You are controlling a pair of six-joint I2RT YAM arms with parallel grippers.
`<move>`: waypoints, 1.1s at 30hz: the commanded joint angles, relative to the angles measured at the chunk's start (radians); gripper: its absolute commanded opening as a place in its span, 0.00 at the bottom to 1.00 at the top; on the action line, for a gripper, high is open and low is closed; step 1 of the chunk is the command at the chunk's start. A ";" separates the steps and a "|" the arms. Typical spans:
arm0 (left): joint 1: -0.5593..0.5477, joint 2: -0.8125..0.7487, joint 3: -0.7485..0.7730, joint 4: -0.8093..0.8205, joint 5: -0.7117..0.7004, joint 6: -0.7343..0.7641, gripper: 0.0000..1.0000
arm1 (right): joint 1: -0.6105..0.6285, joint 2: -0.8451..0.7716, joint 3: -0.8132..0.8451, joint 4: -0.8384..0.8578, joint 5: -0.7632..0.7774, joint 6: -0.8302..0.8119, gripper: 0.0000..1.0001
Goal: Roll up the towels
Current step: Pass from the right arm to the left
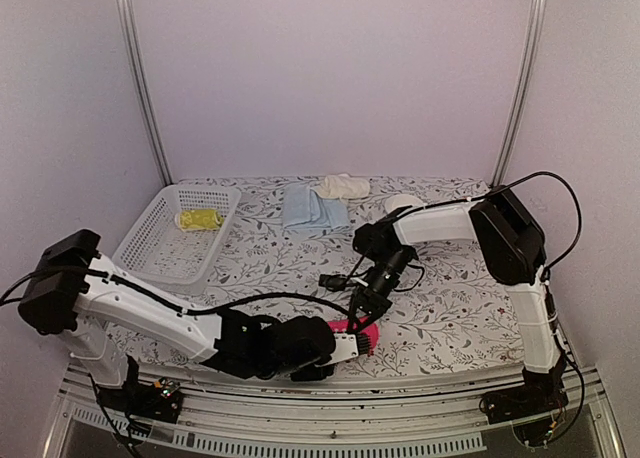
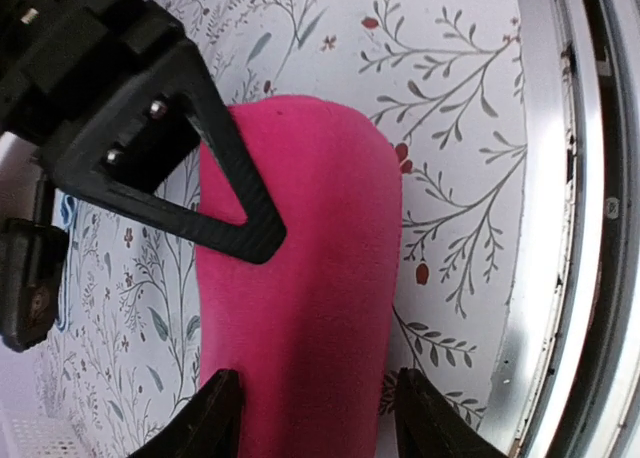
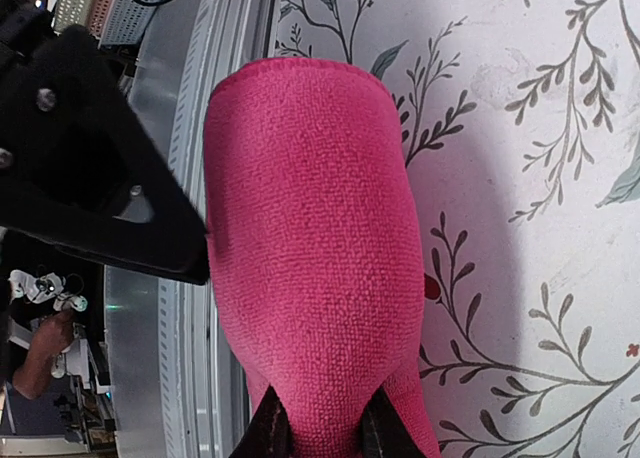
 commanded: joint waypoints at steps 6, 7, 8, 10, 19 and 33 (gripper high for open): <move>-0.015 0.148 0.063 0.033 -0.168 0.145 0.56 | -0.019 0.131 0.020 -0.080 0.043 0.010 0.13; -0.015 0.159 0.067 0.041 -0.172 0.156 0.56 | -0.021 0.137 0.021 -0.081 0.038 0.013 0.13; -0.014 0.172 0.072 0.048 -0.172 0.163 0.56 | -0.021 0.142 0.024 -0.082 0.030 0.014 0.13; -0.014 0.207 0.083 0.058 -0.181 0.174 0.56 | -0.023 0.153 0.029 -0.089 0.014 0.017 0.13; 0.013 0.291 0.115 0.099 -0.233 0.196 0.55 | -0.037 0.204 0.056 -0.177 -0.105 -0.025 0.13; 0.069 0.342 0.120 0.150 -0.229 0.219 0.21 | -0.064 0.117 0.079 -0.254 -0.155 -0.086 0.31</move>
